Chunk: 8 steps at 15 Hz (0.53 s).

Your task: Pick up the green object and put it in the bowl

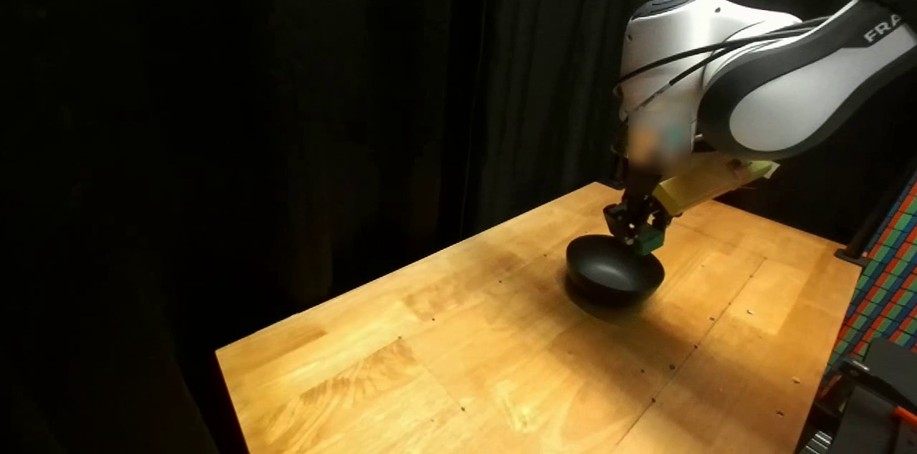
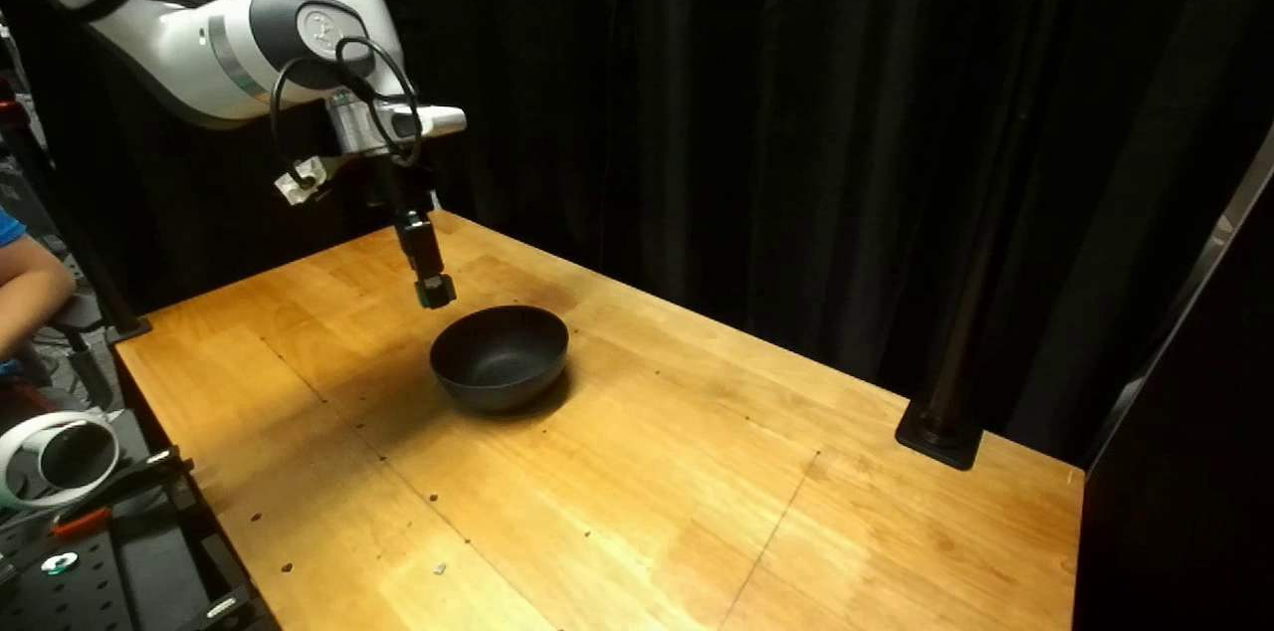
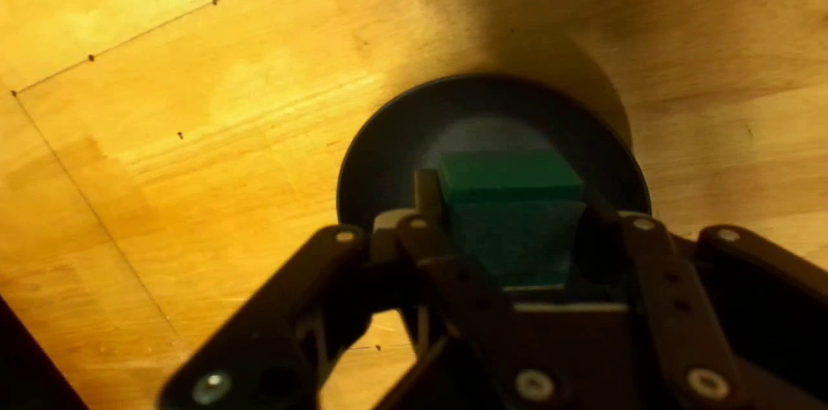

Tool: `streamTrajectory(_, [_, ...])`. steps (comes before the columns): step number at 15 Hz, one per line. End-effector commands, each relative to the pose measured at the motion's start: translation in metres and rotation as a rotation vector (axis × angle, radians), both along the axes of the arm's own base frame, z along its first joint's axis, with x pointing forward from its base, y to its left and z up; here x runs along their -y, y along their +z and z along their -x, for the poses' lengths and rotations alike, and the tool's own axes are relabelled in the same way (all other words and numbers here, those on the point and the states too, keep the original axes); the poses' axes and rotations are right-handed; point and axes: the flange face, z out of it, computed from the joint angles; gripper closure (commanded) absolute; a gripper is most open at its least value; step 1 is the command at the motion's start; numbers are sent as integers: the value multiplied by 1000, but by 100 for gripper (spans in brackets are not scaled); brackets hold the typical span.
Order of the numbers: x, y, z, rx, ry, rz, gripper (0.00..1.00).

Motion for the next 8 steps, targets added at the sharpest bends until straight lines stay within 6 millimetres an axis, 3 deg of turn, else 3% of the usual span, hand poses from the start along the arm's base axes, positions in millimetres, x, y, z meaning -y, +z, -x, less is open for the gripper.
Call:
streamTrajectory(1, [-3,-20,-14,34,-24,-33,26])
streamTrajectory(5, [13,-19,-15,-28,-21,-84,0])
streamTrajectory(8, [24,-3,2,-138,26,-229,0])
